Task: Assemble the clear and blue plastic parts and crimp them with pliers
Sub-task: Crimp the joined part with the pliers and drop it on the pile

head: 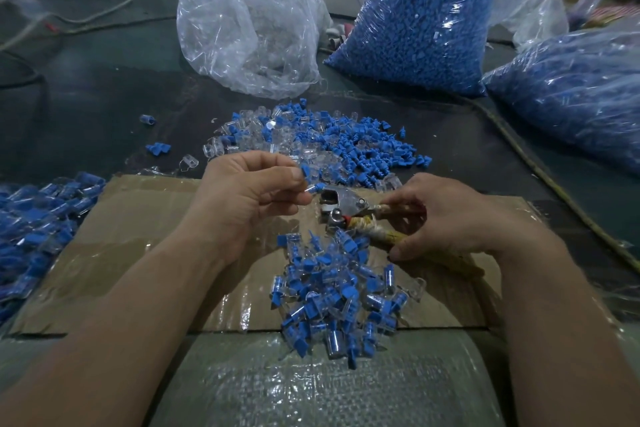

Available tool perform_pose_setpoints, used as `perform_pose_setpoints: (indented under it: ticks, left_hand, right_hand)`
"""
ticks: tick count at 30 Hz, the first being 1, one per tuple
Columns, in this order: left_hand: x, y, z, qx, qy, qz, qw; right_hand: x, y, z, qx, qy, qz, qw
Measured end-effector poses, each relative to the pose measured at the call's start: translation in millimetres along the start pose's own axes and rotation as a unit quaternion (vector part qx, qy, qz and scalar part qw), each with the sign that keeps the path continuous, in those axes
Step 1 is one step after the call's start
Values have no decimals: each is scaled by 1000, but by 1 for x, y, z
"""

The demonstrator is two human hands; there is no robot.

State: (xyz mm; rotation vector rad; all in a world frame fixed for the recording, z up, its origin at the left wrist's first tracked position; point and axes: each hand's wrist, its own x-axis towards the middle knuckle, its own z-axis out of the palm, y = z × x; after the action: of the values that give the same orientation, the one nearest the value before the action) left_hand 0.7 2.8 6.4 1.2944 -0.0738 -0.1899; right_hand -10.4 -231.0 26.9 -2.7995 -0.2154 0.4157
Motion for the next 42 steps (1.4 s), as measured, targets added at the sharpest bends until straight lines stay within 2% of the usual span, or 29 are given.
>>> perform_pose_setpoints:
  ticks: [6,15,21,27,32,42]
  left_hand:
    - [0,0,0,-3,1,-3,1000]
    - [3,-3,-3,-16,0,-2,1000]
    - [2,-4,-2,-31,14,15,999]
    - [1,-3,1,-19,41,60,997]
    - [-1,-4,4,-5,55,86,995]
    - [-2,-6,5,53,48,140,988]
  right_hand:
    - [-1,-10,1,0,44,-12,999]
    - [10,-11,8,-83,98,-17,992]
    - [11,-7,11,-56,159,-15,985]
    - [6,-19,12,53,231,-46,970]
    - [4,-35,19,61,223,-75,970]
    - [6,-40,25,69,190,-72,977]
